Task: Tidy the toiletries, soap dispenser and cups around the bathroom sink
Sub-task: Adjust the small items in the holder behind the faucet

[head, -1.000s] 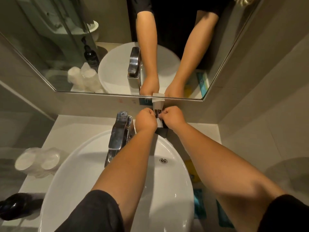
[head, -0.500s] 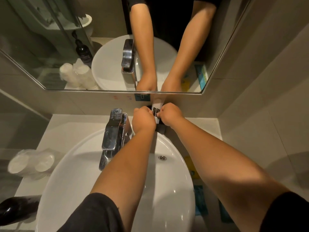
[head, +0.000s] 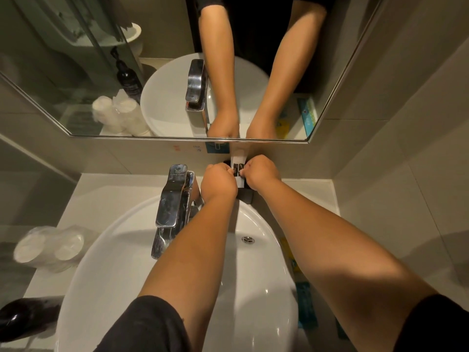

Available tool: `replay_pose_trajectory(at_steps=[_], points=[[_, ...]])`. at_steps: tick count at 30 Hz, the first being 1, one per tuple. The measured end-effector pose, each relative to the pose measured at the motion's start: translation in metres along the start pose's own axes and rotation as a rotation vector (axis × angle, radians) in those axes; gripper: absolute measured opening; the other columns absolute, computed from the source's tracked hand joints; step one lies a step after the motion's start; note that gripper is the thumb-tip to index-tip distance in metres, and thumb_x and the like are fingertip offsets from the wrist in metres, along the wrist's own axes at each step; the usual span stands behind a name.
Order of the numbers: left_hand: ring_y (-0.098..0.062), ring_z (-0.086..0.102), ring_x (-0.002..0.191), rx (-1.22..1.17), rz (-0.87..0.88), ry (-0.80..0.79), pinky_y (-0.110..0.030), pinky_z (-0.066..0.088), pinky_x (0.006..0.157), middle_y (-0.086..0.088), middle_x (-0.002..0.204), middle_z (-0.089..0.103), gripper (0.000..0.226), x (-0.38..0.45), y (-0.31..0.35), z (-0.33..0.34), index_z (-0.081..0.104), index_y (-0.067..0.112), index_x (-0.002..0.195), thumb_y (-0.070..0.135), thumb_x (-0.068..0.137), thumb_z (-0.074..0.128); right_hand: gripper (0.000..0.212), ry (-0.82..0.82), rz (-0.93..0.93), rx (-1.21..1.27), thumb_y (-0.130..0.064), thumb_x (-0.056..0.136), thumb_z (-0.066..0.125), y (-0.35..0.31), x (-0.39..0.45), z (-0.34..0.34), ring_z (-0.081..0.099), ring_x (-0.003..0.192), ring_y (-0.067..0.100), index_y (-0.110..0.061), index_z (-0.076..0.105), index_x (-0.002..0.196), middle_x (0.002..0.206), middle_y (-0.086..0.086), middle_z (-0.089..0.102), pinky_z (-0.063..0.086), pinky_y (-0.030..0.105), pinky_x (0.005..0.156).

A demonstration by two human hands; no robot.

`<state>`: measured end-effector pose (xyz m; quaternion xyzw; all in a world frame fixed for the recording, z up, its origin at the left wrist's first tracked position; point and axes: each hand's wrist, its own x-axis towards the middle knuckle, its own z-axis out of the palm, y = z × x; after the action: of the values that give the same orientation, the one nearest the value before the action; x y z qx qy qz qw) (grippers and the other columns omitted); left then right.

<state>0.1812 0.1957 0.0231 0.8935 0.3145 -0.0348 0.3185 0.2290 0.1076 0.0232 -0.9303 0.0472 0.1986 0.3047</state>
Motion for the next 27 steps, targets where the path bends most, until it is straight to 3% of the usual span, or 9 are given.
replay_pose_trajectory(at_steps=[5,10,18,23,27], points=[[-0.030,0.061,0.091,0.032,0.017,-0.003,-0.039,0.046,0.075,-0.015,0.110,0.062,0.024,0.000,0.001,0.000,0.068,0.011,0.108,0.015,0.096,0.048,0.019,0.004,0.029,0.045,-0.030,0.089,0.066,0.000,0.001,0.001,0.063,0.086,0.030,-0.012,0.073,0.094,0.093,0.010,0.069,0.054,0.036,0.075],[-0.028,0.055,0.077,0.101,0.041,0.022,-0.036,0.039,0.066,-0.014,0.112,0.054,0.023,-0.004,-0.001,0.000,0.070,0.012,0.105,0.016,0.096,0.049,0.017,0.030,0.007,0.020,-0.028,0.090,0.065,-0.001,-0.002,-0.001,0.062,0.080,0.029,-0.013,0.073,0.094,0.091,0.009,0.069,0.044,0.031,0.064],[-0.024,0.045,0.068,0.088,0.060,0.073,-0.036,0.035,0.064,-0.013,0.113,0.046,0.026,-0.014,0.000,-0.003,0.063,0.013,0.111,0.024,0.098,0.044,0.017,0.036,-0.080,0.030,-0.028,0.090,0.064,0.004,-0.015,-0.005,0.063,0.078,0.028,-0.015,0.073,0.085,0.085,0.008,0.069,0.045,0.030,0.063],[-0.031,0.055,0.091,0.069,0.139,0.116,-0.041,0.042,0.073,-0.013,0.117,0.047,0.028,-0.027,0.002,-0.012,0.057,0.011,0.117,0.027,0.097,0.045,0.017,0.149,-0.199,-0.059,-0.028,0.092,0.056,0.006,-0.030,-0.017,0.059,0.075,0.025,-0.018,0.068,0.084,0.087,0.007,0.068,0.042,0.029,0.059],[-0.030,0.049,0.105,0.265,0.342,0.157,-0.040,0.040,0.083,-0.013,0.119,0.050,0.031,-0.048,-0.002,-0.020,0.052,0.010,0.119,0.030,0.096,0.044,0.028,0.301,-0.381,-0.366,-0.027,0.095,0.046,0.034,-0.052,-0.035,0.055,0.099,0.030,-0.012,0.066,0.107,0.108,0.010,0.061,0.045,0.036,0.073]])
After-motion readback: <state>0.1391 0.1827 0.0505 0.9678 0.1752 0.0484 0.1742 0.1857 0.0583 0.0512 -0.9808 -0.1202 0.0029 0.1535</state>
